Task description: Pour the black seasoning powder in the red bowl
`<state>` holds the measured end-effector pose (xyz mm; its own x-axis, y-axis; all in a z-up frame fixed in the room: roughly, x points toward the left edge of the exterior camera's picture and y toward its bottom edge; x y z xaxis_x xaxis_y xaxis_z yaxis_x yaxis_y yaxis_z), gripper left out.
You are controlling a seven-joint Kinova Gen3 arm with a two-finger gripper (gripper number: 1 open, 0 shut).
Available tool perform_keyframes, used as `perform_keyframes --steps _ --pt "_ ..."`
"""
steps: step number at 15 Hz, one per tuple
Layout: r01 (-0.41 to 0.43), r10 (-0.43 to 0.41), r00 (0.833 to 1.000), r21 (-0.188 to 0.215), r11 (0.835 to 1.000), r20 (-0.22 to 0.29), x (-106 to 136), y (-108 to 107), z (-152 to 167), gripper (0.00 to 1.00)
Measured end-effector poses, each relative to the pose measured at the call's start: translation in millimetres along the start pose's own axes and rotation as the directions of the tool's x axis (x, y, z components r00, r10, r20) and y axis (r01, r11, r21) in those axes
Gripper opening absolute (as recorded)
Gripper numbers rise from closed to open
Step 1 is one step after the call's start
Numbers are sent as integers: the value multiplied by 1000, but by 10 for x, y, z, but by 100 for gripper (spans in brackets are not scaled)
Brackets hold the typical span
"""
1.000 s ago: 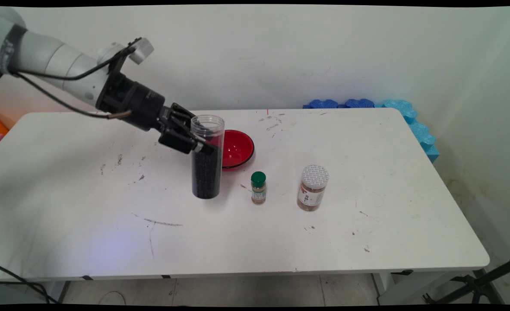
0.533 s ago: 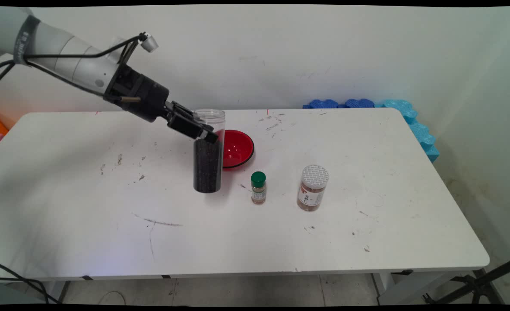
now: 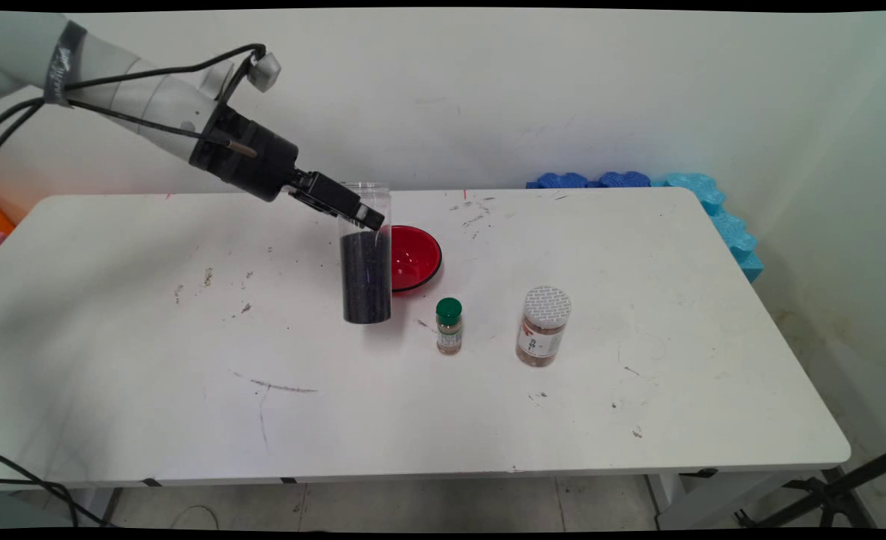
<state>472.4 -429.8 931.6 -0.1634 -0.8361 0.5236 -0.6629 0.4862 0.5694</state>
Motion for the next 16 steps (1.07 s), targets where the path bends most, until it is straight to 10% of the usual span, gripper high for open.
perform_keyframes --steps 8,16 --pt "218 -218 976 7 976 -17 71 -203 46 0" --pt "498 -499 866 -18 867 -31 107 -351 117 0"
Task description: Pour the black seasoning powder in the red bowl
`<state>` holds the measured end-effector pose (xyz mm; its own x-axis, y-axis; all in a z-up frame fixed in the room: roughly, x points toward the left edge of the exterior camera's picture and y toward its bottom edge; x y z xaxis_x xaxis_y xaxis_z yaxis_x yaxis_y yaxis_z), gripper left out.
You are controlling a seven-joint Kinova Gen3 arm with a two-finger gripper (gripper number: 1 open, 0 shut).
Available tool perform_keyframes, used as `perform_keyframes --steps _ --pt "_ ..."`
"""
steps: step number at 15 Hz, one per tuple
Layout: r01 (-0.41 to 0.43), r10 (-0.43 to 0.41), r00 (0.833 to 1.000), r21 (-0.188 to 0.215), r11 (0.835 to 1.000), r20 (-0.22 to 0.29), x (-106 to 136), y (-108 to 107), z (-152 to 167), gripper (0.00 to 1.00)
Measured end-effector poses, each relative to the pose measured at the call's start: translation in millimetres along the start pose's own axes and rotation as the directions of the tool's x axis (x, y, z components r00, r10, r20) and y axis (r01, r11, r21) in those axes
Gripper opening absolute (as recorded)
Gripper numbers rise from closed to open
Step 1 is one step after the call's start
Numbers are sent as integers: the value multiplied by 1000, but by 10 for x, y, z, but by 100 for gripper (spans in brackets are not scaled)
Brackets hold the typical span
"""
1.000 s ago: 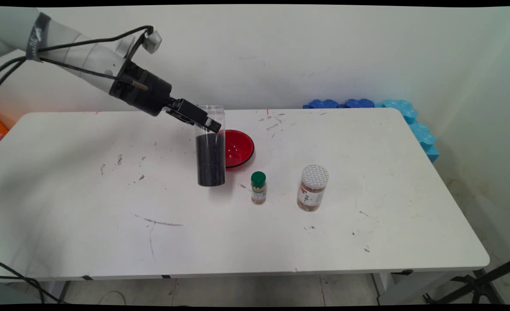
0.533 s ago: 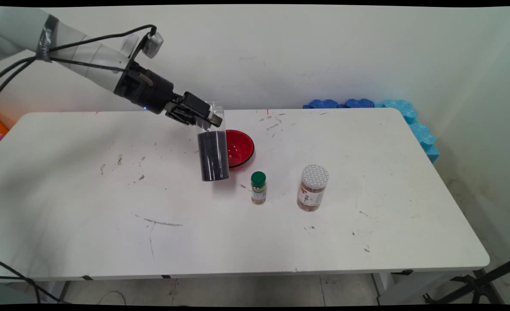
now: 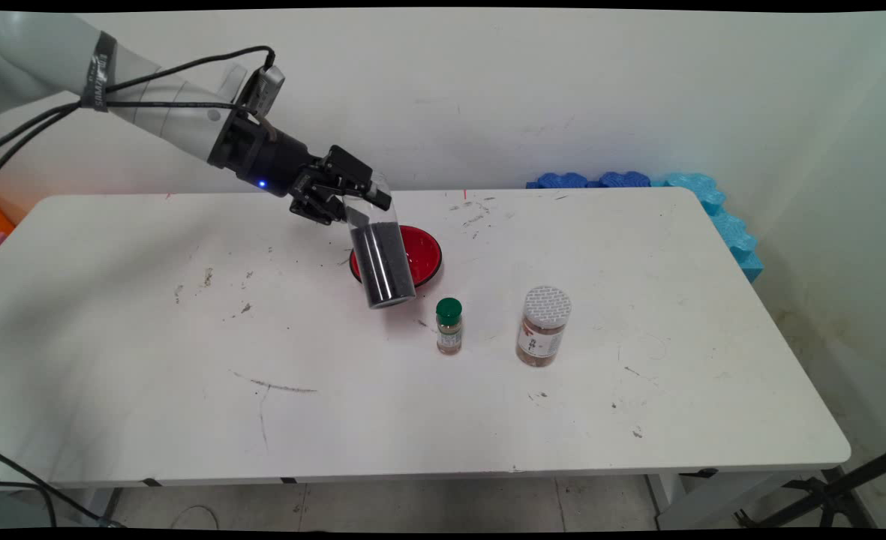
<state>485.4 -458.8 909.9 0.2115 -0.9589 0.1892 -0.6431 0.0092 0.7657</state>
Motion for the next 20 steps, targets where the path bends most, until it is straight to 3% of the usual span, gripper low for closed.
perform_keyframes --steps 4,9,20 --pt "112 -112 994 -8 994 2 14 -30 23 0" --pt "254 -253 967 -24 967 19 -10 -23 45 0" --pt "491 -489 871 -54 869 44 -20 -36 88 0"
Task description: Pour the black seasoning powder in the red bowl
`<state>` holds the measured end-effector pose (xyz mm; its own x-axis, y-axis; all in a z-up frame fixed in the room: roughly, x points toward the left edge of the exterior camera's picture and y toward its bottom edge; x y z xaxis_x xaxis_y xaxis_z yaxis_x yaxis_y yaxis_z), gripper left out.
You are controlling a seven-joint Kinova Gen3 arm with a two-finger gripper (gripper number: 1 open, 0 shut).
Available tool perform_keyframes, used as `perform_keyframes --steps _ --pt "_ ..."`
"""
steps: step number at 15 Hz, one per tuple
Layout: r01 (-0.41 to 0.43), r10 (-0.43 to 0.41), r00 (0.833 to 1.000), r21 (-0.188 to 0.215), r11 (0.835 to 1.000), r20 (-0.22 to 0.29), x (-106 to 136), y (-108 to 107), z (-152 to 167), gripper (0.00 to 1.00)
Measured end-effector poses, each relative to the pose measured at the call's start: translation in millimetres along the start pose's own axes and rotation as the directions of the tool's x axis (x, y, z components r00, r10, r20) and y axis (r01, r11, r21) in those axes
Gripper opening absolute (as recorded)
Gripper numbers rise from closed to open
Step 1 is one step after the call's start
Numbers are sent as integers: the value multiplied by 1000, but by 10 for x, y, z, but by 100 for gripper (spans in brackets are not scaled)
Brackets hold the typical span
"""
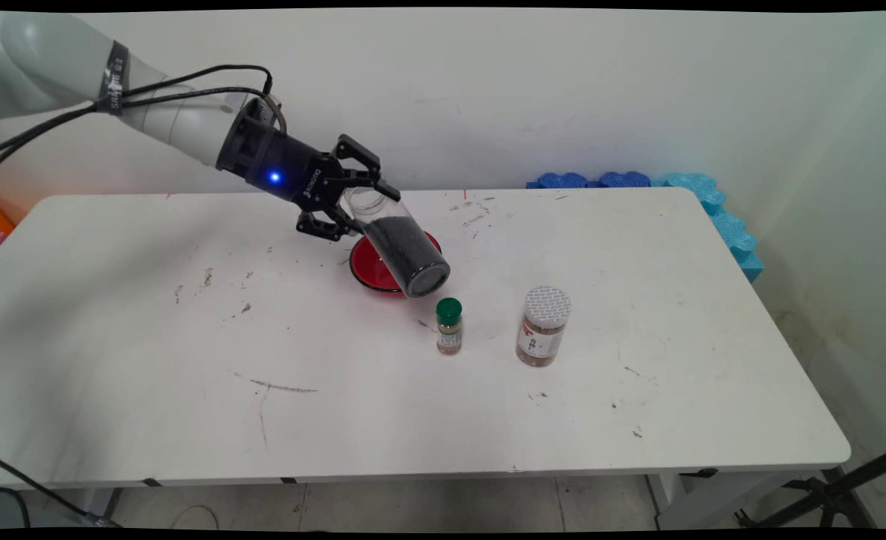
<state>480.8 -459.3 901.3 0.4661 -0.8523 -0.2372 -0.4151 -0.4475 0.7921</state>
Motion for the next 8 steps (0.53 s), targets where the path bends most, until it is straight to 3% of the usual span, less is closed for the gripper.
perform_keyframes --steps 8 --pt "126 -126 992 -18 992 4 7 -23 14 0"
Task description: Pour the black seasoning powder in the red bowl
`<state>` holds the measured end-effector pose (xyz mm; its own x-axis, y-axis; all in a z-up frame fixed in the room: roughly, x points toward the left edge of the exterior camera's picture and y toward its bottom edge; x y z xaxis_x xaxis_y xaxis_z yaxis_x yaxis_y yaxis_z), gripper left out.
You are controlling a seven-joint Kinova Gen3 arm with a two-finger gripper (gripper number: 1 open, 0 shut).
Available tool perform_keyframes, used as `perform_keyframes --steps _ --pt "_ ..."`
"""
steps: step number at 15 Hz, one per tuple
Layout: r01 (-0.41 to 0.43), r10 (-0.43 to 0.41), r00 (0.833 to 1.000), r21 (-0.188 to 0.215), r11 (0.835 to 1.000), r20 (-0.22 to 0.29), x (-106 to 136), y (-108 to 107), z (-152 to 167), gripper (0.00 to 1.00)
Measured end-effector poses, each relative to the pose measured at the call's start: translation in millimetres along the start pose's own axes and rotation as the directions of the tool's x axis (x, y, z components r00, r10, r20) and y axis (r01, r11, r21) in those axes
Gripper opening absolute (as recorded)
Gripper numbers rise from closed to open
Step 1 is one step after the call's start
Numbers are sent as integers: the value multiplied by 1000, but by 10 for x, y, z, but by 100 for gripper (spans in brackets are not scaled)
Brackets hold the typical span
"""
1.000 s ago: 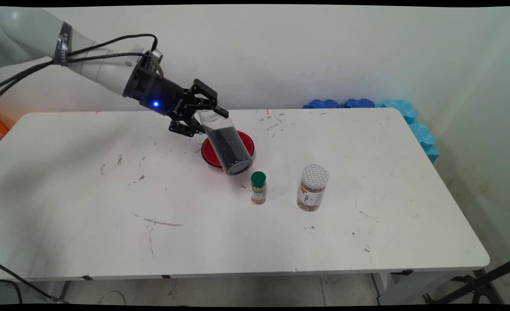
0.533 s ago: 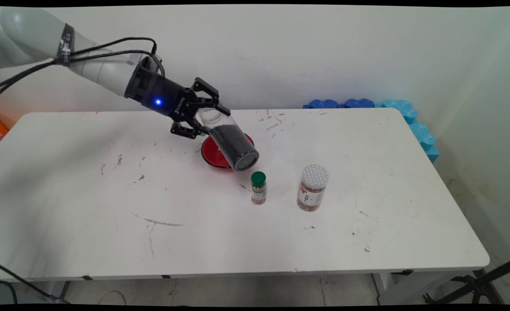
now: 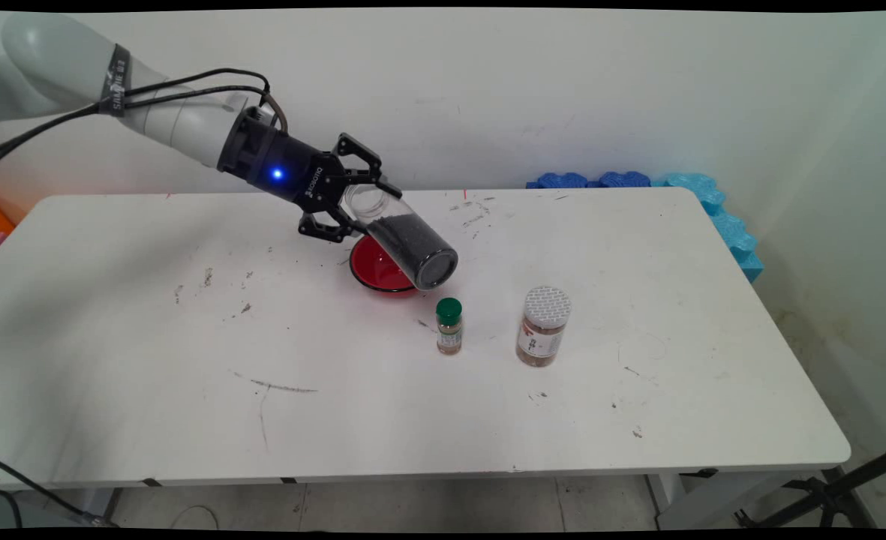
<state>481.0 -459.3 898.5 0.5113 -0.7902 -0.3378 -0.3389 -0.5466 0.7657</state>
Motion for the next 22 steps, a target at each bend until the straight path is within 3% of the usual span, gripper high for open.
perform_keyframes --steps 22 --pt "189 -188 982 -61 980 16 44 -1 80 0"
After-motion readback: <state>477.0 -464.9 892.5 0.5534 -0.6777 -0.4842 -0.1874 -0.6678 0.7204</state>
